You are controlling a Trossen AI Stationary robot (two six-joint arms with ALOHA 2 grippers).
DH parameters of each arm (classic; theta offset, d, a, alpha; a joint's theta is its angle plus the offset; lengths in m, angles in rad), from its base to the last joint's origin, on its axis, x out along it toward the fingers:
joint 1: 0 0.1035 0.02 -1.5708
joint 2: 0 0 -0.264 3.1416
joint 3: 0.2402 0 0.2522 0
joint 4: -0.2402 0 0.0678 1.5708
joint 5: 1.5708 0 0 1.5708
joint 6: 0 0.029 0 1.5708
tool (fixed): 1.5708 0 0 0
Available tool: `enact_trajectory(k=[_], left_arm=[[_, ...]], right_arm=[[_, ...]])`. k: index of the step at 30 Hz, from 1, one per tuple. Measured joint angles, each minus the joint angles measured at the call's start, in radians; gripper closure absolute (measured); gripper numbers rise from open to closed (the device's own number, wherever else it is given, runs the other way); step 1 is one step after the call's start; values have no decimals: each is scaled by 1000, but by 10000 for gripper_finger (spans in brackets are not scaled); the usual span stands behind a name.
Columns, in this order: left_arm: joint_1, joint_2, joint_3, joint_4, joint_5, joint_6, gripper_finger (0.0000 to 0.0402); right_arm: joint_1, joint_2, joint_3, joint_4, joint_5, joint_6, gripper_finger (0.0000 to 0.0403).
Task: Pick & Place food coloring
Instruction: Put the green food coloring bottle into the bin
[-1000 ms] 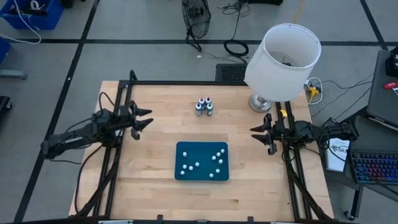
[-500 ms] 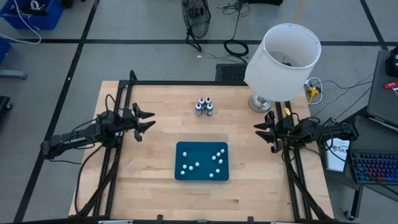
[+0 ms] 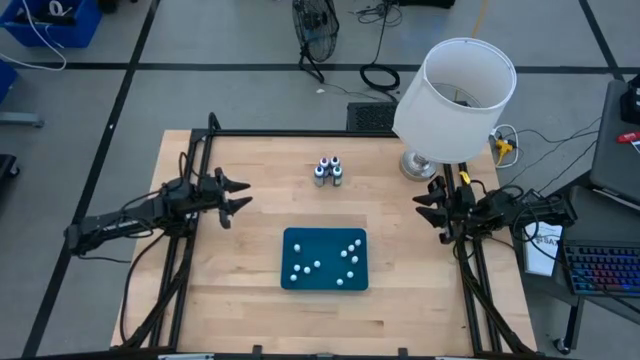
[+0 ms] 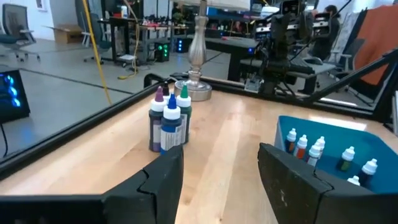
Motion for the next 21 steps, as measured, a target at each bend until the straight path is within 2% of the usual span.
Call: enact_trajectory(k=[3,6,9,12,15,17,21], left_arm=[[0,4,0,3,0,-6,196],[0,4,0,3,0,-1,200],[0,4,0,3,0,0,205],[0,4,0,4,0,-1,210],[0,4,0,4,0,-1,209],[0,4,0,4,0,0,206],[0,4,0,5,0,1,198]], right_arm=[[0,0,0,9,36,-19,289],[0,15,0,20,146,-5,289],[0,126,21,91,180,-6,289],[0,378,129,104,179,2,289],[0,699,332,52,183,3,289],[-1,914,509,-111,182,-12,288],[-43,1282,966,-640,180,-85,264]])
